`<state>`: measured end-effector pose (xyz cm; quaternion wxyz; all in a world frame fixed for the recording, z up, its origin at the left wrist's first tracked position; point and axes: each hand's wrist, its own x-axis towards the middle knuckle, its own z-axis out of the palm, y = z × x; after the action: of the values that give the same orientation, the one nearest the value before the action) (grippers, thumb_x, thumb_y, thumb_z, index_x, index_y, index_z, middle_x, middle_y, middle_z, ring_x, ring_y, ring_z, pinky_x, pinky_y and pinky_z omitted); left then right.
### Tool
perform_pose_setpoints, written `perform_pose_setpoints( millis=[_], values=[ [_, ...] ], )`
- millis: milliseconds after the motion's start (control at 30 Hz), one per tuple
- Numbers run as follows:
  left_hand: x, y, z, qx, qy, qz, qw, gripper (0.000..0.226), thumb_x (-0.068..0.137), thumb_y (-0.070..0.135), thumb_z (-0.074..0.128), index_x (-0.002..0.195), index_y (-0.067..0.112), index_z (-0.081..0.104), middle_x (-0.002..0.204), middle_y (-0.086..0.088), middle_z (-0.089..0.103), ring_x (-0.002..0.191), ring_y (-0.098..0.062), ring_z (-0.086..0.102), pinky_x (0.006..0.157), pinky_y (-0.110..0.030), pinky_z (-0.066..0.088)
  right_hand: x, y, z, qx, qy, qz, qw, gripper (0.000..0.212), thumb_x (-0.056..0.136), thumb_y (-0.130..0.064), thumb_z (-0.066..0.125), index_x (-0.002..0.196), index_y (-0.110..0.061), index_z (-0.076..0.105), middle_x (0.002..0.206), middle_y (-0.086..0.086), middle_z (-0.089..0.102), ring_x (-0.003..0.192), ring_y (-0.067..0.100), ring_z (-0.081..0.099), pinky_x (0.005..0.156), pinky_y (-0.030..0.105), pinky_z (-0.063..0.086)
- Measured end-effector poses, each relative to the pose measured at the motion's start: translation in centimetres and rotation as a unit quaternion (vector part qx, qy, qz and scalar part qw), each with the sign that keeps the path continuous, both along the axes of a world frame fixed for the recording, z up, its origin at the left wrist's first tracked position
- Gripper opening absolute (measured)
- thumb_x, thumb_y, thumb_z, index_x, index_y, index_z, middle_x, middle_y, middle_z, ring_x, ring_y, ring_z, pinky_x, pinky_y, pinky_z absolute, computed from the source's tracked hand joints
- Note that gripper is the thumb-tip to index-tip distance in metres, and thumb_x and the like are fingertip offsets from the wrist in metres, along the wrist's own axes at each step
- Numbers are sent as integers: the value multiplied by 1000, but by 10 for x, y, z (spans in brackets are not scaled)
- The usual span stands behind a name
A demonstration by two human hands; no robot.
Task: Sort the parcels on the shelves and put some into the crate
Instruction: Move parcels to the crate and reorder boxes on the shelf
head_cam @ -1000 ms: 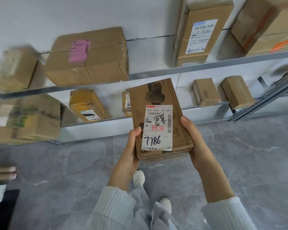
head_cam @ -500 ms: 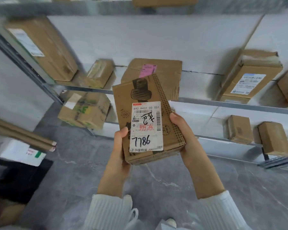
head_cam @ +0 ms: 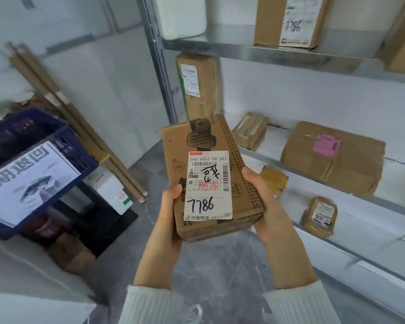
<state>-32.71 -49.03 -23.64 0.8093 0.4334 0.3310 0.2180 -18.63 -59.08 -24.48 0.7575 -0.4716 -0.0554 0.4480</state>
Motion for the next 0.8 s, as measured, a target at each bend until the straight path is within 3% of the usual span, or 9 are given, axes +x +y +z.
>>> perform_pose_setpoints(
  millis=[133,233,467,633,800],
  values=[
    [-37,66,4,-15,20,26,999,41,87,46,48,117,23,63,106,-6,74,94,-22,71,84,-40,51,-38,68,1,-4,7,15,1000,61,76,-40,70,130,-16,57,120,10,68,112,28,65,97,43,50],
    [-61,111,12,-12,31,26,999,41,85,48,48,112,22,65,104,-8,74,98,-27,68,95,-46,49,-60,116,9,0,4,20,1000,53,78,-38,70,126,-16,61,119,10,69,110,28,66,98,45,49],
    [-138,199,30,23,21,77,997,46,81,53,49,114,26,67,106,-6,73,100,-24,69,87,-39,50,-126,223,30,3,-5,56,998,54,76,-33,71,125,-14,61,112,9,72,106,27,68,89,41,54],
    [-178,235,30,23,16,105,994,52,74,60,49,112,29,69,107,-5,73,100,-24,69,93,-43,49,-160,271,38,5,-3,103,995,58,71,-35,70,124,-13,62,113,10,71,104,27,69,79,37,54],
    [-197,259,25,9,22,124,992,50,75,60,49,109,30,70,106,-4,74,100,-23,69,95,-43,48,-175,303,40,-2,-21,133,991,40,87,-32,62,123,-13,63,108,7,74,95,21,72,72,34,53]
  ],
)
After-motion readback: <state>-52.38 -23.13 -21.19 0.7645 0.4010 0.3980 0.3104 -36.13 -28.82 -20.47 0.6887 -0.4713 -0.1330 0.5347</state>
